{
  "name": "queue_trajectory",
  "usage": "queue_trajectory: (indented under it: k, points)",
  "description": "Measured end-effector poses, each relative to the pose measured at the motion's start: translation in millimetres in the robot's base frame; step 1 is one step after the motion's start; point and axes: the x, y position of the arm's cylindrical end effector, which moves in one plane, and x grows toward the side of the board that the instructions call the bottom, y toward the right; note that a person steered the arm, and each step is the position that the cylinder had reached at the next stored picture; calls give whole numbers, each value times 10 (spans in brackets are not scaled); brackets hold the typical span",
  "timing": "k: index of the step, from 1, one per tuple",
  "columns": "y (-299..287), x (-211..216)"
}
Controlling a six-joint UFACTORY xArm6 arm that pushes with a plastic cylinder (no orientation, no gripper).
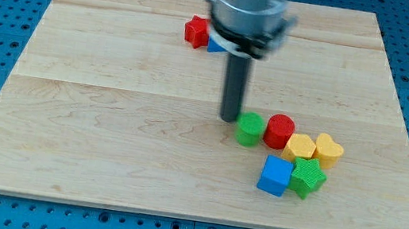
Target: Slide the blue triangle closer to the red circle
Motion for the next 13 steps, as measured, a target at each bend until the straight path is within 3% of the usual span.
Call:
queue_trajectory:
  k: [1, 2, 3, 4, 5, 6, 8, 9, 11, 13]
  points:
    - [98, 239]
    - [-413, -150]
    - [-370, -625]
    - [146, -998]
    - [241, -1663]
    - [84, -2033]
    - [-763, -1651]
    - [-772, -1226]
    - [-1160, -882]
    - [-482, -273]
